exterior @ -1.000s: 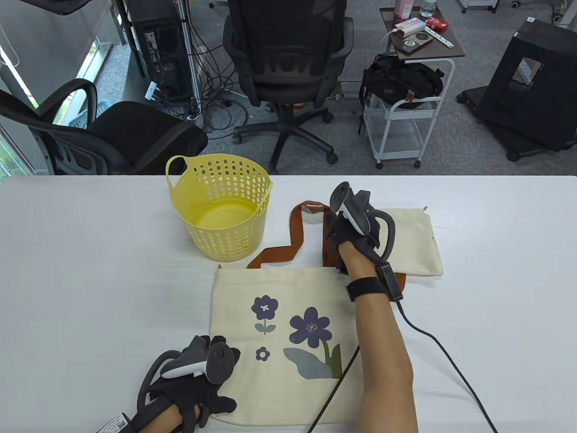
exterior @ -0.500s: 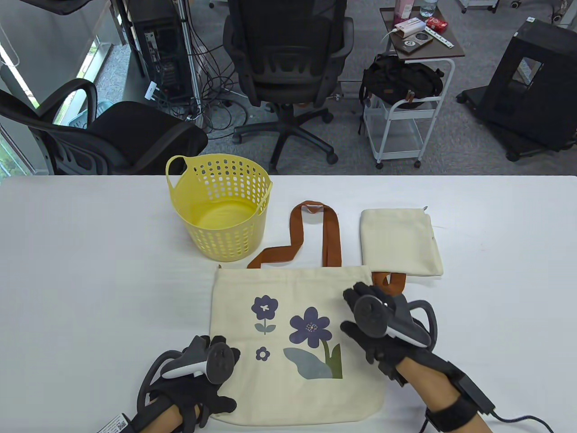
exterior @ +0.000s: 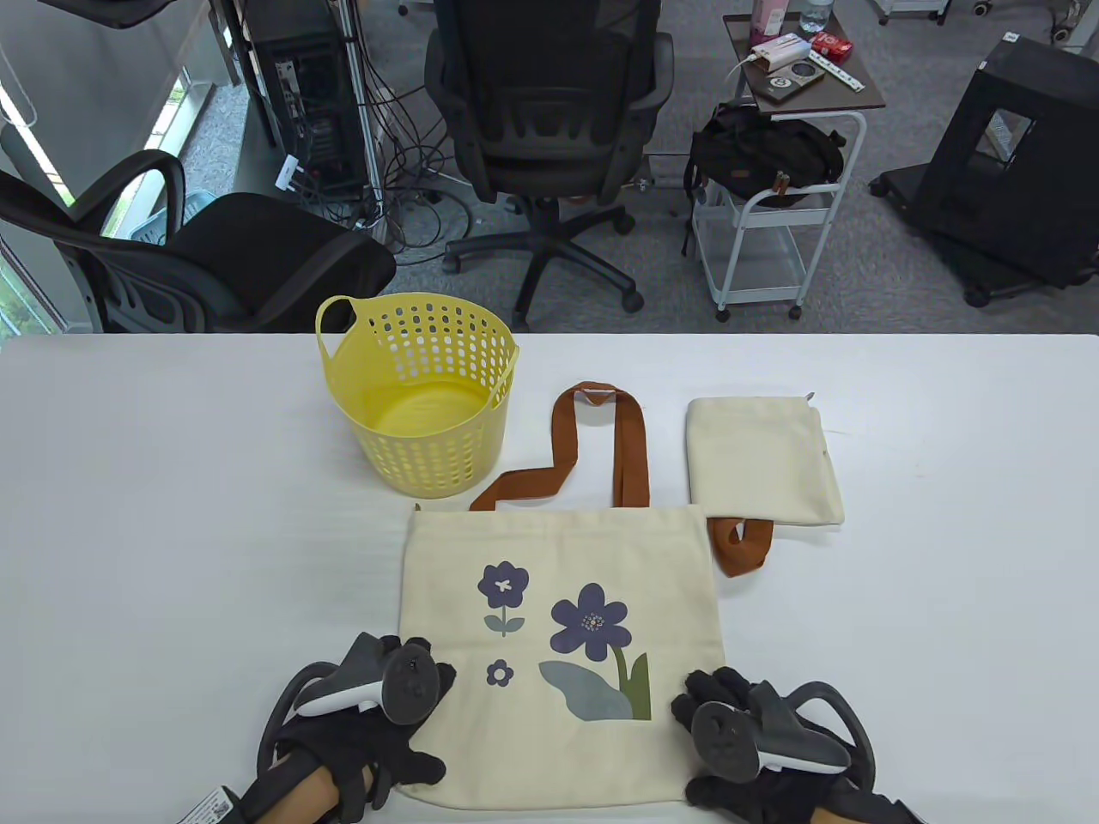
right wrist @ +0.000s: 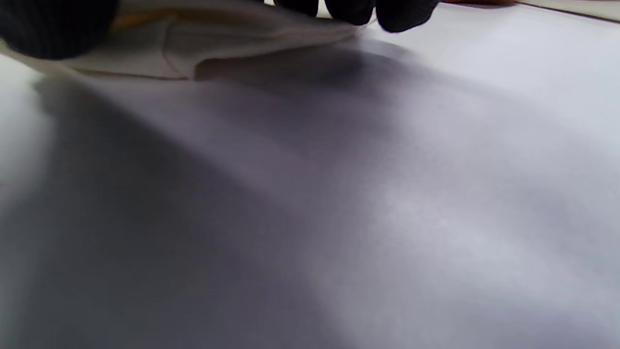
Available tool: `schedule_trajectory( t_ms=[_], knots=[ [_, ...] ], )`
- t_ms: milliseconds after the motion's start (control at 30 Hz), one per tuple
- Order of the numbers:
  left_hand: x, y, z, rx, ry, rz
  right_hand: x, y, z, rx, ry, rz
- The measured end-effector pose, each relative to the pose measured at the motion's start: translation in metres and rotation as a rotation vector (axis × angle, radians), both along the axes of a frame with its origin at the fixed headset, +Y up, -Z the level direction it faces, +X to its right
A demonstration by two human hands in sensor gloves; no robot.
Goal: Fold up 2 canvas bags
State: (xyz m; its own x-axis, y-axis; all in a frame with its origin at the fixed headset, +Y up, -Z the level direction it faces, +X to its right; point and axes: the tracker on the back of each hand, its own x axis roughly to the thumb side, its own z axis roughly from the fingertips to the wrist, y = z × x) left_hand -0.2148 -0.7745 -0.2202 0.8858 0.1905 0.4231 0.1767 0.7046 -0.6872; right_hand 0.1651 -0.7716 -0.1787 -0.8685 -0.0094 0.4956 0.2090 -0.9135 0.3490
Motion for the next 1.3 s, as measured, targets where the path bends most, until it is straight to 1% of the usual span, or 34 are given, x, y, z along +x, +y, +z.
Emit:
schedule_trajectory(
  t_ms=[100, 167, 200, 267, 367, 500, 600, 667, 867, 933, 1100, 1200, 1300],
  knots=[
    [-0.001, -0.002, 0.001, -0.056, -0.028, 0.004, 0.001, 0.0, 0.0, 0.027, 0.0, -0.011],
    [0.001, -0.007, 0.002, -0.063, -0.045, -0.053, 0.003, 0.0, -0.001, 0.035, -0.007, -0.021],
    [0.002, -0.006, 0.003, -0.049, -0.05, -0.062, 0.003, 0.0, -0.001, 0.036, -0.008, -0.027],
    [0.007, -0.004, 0.006, 0.033, -0.068, -0.097, 0.004, 0.001, -0.002, 0.058, -0.017, -0.037],
    [0.013, 0.0, 0.008, 0.127, -0.082, -0.153, 0.004, 0.002, -0.003, 0.125, -0.032, -0.055],
    [0.016, 0.008, 0.008, 0.285, -0.043, -0.147, 0.004, 0.004, -0.006, 0.264, -0.057, -0.091],
    [0.015, 0.012, 0.006, 0.357, -0.01, -0.108, 0.006, 0.006, -0.009, 0.302, -0.068, -0.139],
    [0.012, 0.015, 0.003, 0.375, 0.022, -0.07, 0.008, 0.009, -0.011, 0.298, -0.084, -0.176],
    [-0.008, 0.025, -0.01, 0.305, 0.148, 0.108, 0.016, 0.024, -0.024, 0.239, -0.133, -0.308],
    [-0.015, 0.03, -0.014, 0.288, 0.194, 0.181, 0.02, 0.034, -0.03, 0.233, -0.159, -0.37],
    [-0.033, 0.055, -0.03, 0.245, 0.345, 0.374, 0.034, 0.064, -0.052, 0.157, -0.215, -0.566],
    [-0.038, 0.068, -0.041, 0.253, 0.389, 0.399, 0.04, 0.076, -0.069, 0.115, -0.264, -0.662],
    [-0.037, 0.075, -0.052, 0.24, 0.419, 0.383, 0.041, 0.079, -0.086, 0.066, -0.307, -0.692]
  ],
)
